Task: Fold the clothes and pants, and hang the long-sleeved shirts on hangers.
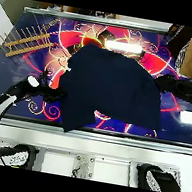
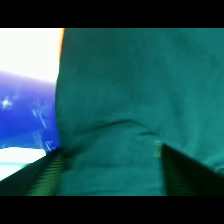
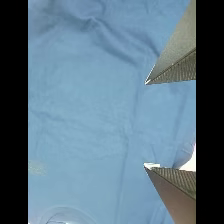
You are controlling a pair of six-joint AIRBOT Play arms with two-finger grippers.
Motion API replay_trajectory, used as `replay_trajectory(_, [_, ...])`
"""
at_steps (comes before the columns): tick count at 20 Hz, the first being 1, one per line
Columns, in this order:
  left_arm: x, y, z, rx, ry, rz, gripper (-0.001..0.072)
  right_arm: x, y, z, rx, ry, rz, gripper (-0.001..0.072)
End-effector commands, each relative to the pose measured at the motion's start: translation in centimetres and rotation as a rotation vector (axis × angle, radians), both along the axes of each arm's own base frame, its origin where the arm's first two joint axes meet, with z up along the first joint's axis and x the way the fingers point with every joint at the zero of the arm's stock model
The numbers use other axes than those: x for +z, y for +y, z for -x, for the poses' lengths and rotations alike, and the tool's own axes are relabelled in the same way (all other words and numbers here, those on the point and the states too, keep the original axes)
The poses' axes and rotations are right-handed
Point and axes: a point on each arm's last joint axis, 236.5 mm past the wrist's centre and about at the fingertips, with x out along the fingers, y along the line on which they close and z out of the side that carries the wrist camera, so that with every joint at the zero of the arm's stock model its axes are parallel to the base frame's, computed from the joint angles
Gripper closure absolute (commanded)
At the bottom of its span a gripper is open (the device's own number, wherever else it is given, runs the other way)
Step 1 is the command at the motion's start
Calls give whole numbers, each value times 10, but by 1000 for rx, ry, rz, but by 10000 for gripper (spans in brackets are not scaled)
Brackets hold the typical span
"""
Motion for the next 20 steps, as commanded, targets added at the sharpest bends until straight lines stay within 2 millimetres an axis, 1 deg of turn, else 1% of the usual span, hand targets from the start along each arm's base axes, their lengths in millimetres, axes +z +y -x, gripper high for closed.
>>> replay_trajectory(1, [0, -13, -2, -11, -15, 0, 408, -2, 1, 3, -3, 19, -11, 185])
replay_trajectory(2, [0, -14, -1, -16, -16, -1, 633, -3, 1, 4, -1, 24, -10, 185])
replay_trajectory(3, [0, -15, -2, -19, -19, -2, 697, -5, 1, 6, 1, 35, -7, 185])
replay_trajectory(4, [2, -14, -2, -32, -27, -8, 697, -10, -5, 9, -5, 61, 7, 185])
replay_trajectory(5, [6, -12, -1, -55, -41, -16, 698, -19, -15, 16, -19, 105, 25, 185])
replay_trajectory(6, [12, -9, 1, -79, -53, -25, 698, -34, -31, 26, -56, 173, 39, 185])
replay_trajectory(7, [18, -4, 5, -111, -64, -45, 697, -53, -49, 39, -117, 253, 38, 185])
replay_trajectory(9, [26, 0, 20, -166, -70, -71, 697, -104, -95, 75, -307, 432, 26, 185])
replay_trajectory(10, [28, -1, 27, -185, -75, -72, 697, -133, -117, 96, -428, 516, -2, 185])
replay_trajectory(11, [30, -1, 35, -190, -78, -72, 698, -161, -133, 117, -536, 593, -40, 184])
replay_trajectory(12, [31, 0, 43, -194, -83, -74, 697, -189, -144, 138, -622, 657, -88, 184])
replay_trajectory(13, [31, 1, 50, -201, -87, -80, 697, -212, -150, 154, -695, 706, -146, 184])
replay_trajectory(14, [31, 2, 57, -201, -88, -81, 697, -232, -151, 165, -760, 736, -222, 184])
replay_trajectory(15, [30, 2, 63, -201, -87, -80, 697, -249, -149, 169, -823, 742, -308, 184])
replay_trajectory(16, [30, 3, 69, -203, -88, -80, 697, -262, -148, 168, -875, 727, -378, 184])
replay_trajectory(18, [32, 3, 74, -203, -95, -80, 697, -281, -146, 160, -919, 675, -433, 184])
replay_trajectory(20, [36, 3, 75, -204, -110, -81, 697, -291, -143, 146, -933, 621, -459, 185])
